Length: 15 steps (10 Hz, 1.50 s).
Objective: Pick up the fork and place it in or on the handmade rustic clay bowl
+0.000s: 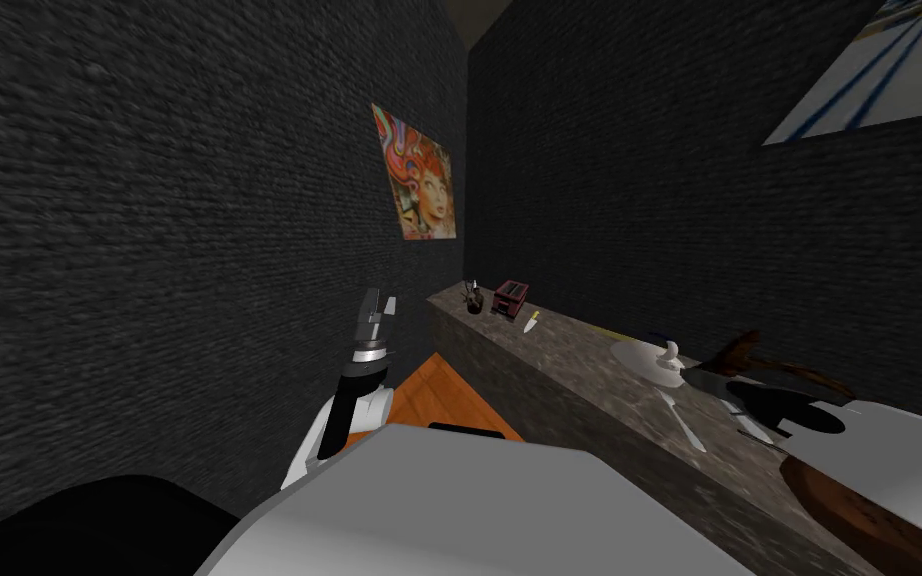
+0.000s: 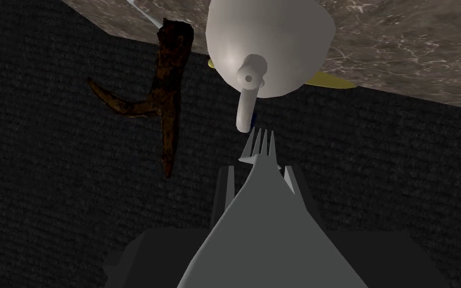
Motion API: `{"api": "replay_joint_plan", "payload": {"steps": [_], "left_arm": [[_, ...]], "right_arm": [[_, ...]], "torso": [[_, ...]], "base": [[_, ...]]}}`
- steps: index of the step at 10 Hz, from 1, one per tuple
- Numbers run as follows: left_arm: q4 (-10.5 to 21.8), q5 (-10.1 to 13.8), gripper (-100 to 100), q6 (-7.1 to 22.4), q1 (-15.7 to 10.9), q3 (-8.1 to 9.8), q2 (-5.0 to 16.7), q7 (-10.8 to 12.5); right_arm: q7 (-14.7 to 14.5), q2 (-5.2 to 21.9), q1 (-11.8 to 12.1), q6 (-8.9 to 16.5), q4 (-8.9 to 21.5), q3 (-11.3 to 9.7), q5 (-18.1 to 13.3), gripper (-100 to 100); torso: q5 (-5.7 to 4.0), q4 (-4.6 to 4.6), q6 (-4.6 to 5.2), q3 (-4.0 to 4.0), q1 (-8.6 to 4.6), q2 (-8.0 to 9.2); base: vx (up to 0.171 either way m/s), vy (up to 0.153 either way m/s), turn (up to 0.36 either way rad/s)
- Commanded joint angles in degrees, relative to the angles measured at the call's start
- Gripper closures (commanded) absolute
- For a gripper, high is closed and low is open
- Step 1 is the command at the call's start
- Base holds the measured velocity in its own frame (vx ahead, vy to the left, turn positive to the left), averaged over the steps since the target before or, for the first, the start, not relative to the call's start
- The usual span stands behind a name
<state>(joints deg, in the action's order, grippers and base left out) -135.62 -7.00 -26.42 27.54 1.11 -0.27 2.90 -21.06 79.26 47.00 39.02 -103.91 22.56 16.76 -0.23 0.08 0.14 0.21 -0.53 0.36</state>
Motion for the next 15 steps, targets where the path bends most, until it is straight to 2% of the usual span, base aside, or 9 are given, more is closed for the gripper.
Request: {"api": "replay_joint_plan", "payload": {"steps": [1, 6, 8, 9, 10, 14, 15], "left_arm": [[0.0, 0.0, 0, 0.0, 0.0, 0.0, 0.0, 0.0], [0.0, 0.0, 0, 0.0, 0.0, 0.0, 0.0, 0.0], [0.0, 0.0, 0, 0.0, 0.0, 0.0, 0.0, 0.0], [0.0, 0.0, 0, 0.0, 0.0, 0.0, 0.0, 0.0], [0.0, 0.0, 0, 0.0, 0.0, -0.01, 0.0, 0.0], [0.0, 0.0, 0, 0.0, 0.0, -0.02, 0.0, 0.0], [0.0, 0.0, 0, 0.0, 0.0, -0.02, 0.0, 0.0]], "right_arm": [[1.2, 1.3, 0.4, 1.1, -0.8, -0.6, 1.8, 100], [4.5, 4.9, 1.6, 4.0, -2.6, -2.9, 6.9, 100], [6.1, 6.3, 2.8, 5.4, -3.5, -4.7, 9.6, 100], [5.5, 6.3, 2.3, 4.9, -3.2, -4.1, 9.1, 100], [5.7, 6.3, 2.4, 5.2, -3.3, -4.2, 9.3, -100], [5.7, 6.3, 2.4, 5.2, -3.2, -4.2, 9.3, -100], [5.7, 6.3, 2.4, 5.2, -3.2, -4.2, 9.3, 0]], "torso": [[0.0, 0.0, 0.0, 0.0, 0.0, 0.0], [0.03, 0.02, 0.02, -0.01, 0.08, -0.04], [0.02, 0.02, 0.1, -0.01, -0.02, -0.04], [-0.01, 0.02, 0.1, 0.0, -0.07, -0.02], [0.07, 0.04, -0.02, -0.01, 0.27, -0.06], [0.2, 0.02, -0.04, -0.06, 0.73, -0.14], [0.21, 0.02, -0.04, -0.06, 0.73, -0.14]], "base": [[-0.039, -0.126, -0.148], [-0.024, -0.139, -0.136], [-0.007, -0.174, -0.157], [-0.006, -0.077, -0.03], [-0.003, -0.016, 0.0], [0.0, -0.002, 0.0], [0.0, 0.0, 0.0]]}}
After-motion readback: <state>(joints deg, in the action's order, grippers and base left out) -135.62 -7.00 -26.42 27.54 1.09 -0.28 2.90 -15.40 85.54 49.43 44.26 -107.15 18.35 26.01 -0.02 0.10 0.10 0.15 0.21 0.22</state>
